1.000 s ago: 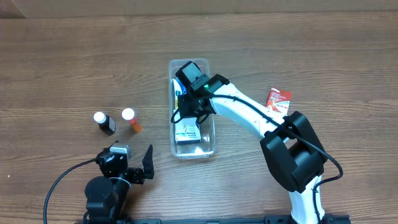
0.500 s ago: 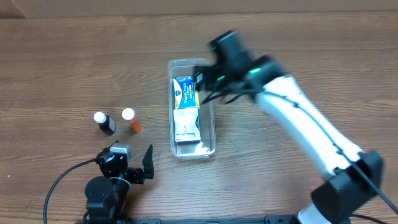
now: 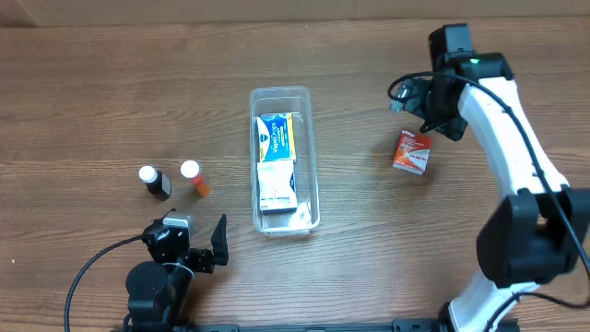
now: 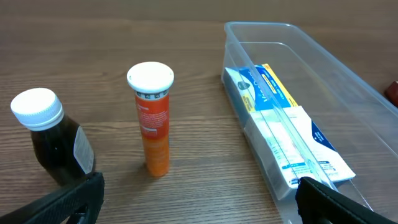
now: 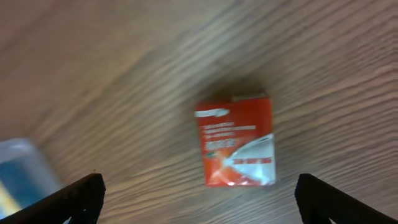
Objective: Pack container
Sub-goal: 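Reach the right gripper to the red-white box and grasp it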
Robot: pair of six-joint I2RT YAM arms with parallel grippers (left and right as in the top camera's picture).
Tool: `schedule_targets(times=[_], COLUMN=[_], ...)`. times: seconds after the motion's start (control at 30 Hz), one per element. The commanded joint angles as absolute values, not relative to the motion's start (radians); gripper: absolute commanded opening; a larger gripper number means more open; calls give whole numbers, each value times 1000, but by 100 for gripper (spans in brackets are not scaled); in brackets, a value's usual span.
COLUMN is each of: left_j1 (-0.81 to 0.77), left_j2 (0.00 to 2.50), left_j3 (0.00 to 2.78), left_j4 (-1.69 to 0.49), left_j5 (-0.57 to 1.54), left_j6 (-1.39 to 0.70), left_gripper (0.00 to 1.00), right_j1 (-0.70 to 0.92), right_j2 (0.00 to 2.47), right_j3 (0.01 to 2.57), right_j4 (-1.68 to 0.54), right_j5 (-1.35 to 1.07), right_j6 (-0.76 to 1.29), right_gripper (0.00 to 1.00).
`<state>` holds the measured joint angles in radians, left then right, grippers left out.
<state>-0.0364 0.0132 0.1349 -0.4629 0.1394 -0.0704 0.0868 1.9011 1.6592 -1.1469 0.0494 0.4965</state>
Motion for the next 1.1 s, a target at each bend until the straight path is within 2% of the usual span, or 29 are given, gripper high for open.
schedule_targets(times=[0.0, 0.23, 0.57, 0.67, 0.77, 1.07], left_j1=[-25, -25, -25, -25, -25, -25], left_j2=[6, 6, 6, 6, 6, 6], left_j3=[131, 131, 131, 131, 131, 131], left_j4=[-459, -459, -459, -459, -459, -459], left_j5=[147, 147, 147, 147, 147, 147], left_j6=[-52, -52, -52, -52, -52, -52], left_gripper=[100, 100, 100, 100, 100, 100], right_j1=[82, 61, 52, 52, 53, 97], right_j2=[1981, 2104, 2110, 2110, 2110, 1957], right_j3=[1648, 1647, 1539, 1538, 1538, 1554], right_j4=[-1147, -1161, -1054, -1037, -1042, -1150], right_j5=[123, 123, 60, 1, -2, -2], right_j6=[476, 463, 408, 366, 371, 396], right_gripper=[100, 100, 100, 90, 72, 64])
